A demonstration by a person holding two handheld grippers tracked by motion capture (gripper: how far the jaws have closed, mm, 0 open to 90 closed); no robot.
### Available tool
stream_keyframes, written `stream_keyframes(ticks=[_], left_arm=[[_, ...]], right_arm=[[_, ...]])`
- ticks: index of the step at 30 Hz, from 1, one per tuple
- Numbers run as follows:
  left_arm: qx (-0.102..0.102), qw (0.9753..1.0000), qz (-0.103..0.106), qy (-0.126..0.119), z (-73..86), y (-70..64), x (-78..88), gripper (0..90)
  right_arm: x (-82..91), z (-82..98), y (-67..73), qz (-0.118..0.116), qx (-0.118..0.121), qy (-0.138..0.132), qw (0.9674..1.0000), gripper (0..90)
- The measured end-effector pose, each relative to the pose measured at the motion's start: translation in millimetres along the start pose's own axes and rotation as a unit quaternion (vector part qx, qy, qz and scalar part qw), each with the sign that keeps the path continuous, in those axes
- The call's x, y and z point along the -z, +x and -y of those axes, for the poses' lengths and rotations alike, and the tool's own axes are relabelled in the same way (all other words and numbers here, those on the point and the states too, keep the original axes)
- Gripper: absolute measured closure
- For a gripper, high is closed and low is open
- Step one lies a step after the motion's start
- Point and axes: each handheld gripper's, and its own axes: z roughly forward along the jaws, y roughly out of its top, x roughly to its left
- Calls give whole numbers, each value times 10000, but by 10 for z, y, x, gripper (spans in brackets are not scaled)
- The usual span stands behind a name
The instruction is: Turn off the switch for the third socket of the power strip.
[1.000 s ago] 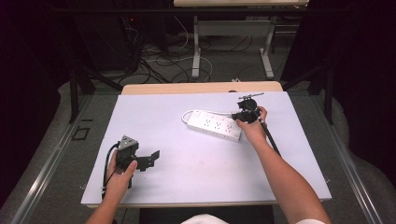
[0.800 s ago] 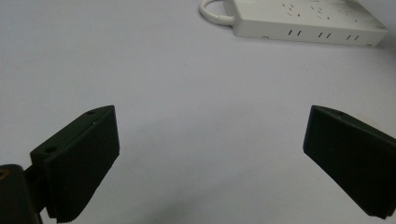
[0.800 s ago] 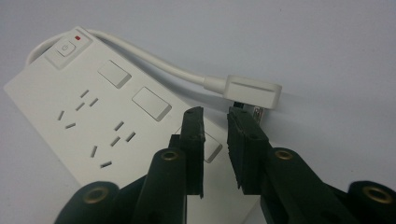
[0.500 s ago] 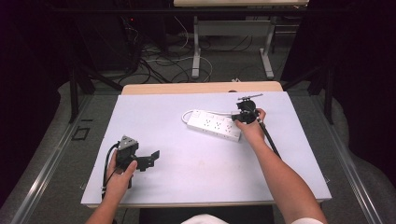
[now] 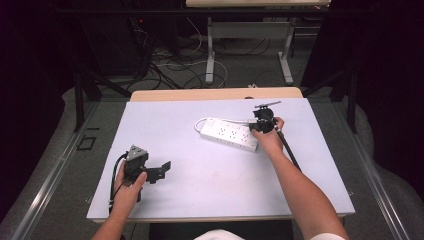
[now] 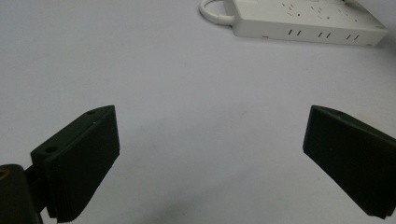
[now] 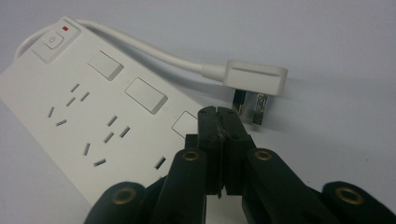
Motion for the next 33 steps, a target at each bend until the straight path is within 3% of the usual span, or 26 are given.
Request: stream_keyframes(ticks=[33], left_arm=[[-14,10000,-3,-4,5,-3,4,38]], right_arm=[[-13,18,-20,-61,-79,49,9999,900]])
